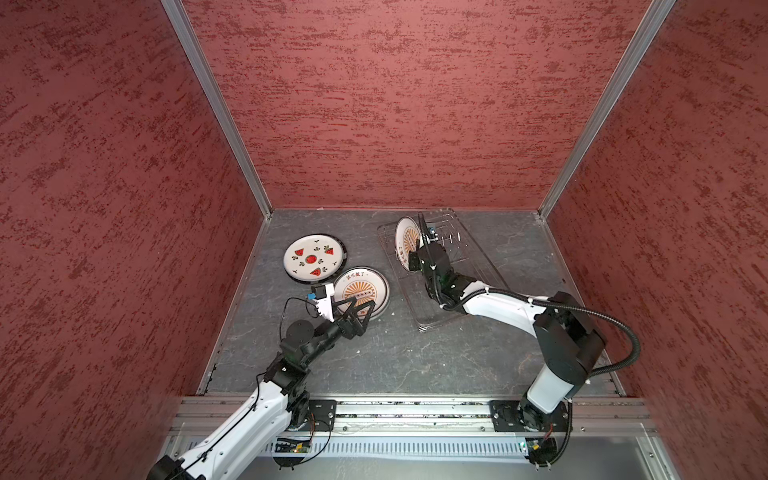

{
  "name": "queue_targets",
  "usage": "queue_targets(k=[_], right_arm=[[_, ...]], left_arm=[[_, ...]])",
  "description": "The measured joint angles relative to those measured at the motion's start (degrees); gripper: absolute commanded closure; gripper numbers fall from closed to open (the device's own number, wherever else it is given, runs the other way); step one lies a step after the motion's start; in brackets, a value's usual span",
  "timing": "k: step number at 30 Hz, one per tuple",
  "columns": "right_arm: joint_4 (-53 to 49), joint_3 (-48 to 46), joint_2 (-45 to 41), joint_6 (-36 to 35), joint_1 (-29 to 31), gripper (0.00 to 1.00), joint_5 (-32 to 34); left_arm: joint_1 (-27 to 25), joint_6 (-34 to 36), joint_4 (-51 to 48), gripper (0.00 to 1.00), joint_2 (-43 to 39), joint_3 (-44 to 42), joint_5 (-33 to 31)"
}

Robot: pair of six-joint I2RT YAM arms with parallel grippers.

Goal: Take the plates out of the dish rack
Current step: 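Lift the sunburst plate up out of the rack with the right gripper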

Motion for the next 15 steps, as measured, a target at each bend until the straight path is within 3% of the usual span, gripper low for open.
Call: queue_targets(k=[11, 15], right_arm=[[6.8, -11.9, -12.9, -0.4, 0.0, 0.93, 0.7], [9.1, -17.5, -18.0, 1.2, -0.9, 0.94, -1.9]], left_arm=[[-0.2, 0.3, 0.4, 0.01, 0.2, 0.0, 0.3], [-0.3, 0.4, 1.8, 0.01, 0.5, 0.0, 1.0]])
